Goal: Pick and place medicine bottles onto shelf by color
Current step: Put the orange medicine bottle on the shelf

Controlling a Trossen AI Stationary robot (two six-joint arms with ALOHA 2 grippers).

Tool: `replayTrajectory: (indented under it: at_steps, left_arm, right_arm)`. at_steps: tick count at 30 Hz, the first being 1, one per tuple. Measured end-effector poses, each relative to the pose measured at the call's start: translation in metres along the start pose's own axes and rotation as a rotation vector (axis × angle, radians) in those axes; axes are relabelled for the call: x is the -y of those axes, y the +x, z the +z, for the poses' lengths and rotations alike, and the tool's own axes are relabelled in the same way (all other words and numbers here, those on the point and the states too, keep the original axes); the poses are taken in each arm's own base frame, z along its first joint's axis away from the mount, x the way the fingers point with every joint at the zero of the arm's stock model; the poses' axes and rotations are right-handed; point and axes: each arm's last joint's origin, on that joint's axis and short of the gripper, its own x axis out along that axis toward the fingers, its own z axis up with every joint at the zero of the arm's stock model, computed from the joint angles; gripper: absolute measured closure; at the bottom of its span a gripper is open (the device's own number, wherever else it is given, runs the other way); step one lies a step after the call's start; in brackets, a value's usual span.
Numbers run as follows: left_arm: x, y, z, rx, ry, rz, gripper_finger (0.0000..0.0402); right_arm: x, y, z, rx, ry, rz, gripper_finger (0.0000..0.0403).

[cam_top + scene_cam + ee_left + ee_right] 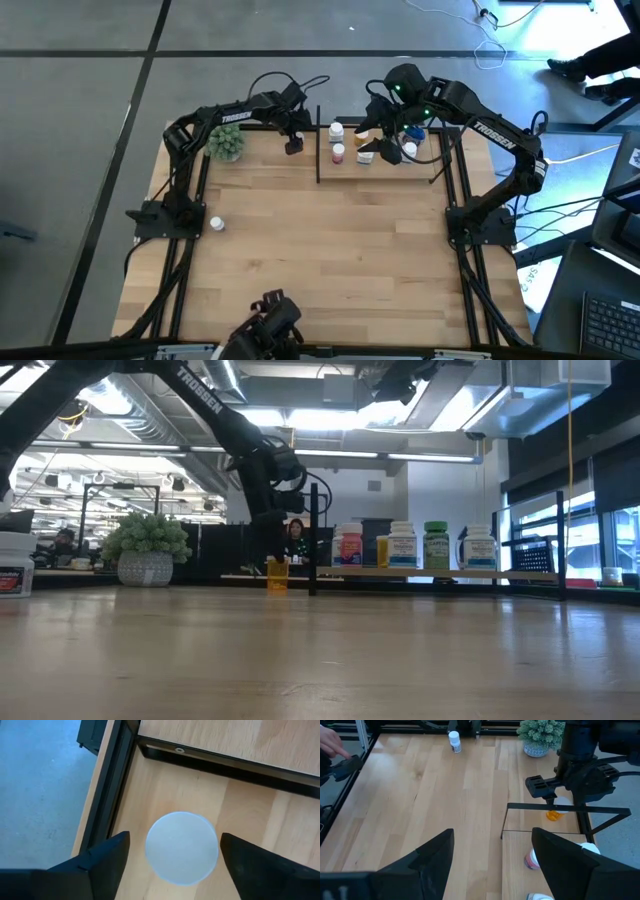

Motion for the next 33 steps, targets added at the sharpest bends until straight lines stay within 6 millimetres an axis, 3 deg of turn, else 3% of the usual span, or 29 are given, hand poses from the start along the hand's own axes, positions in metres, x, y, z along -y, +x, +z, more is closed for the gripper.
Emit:
replayTrajectory:
  at_steps: [23,33]
  left_arm:
    - [0.0014,-0.0002,0.0008,0.008,-0.013,-0.016,0.0187]
    - [0.0060,-0.0019,-0.0067,-0.068,-0.041,-0.068,0.0193]
  right_arm:
    - [0.0000,0.0000,0.0000,0.000,0.000,0.000,0.0134]
    - [0.0000,0.0000,0.0000,0.000,0.000,0.000,0.0134]
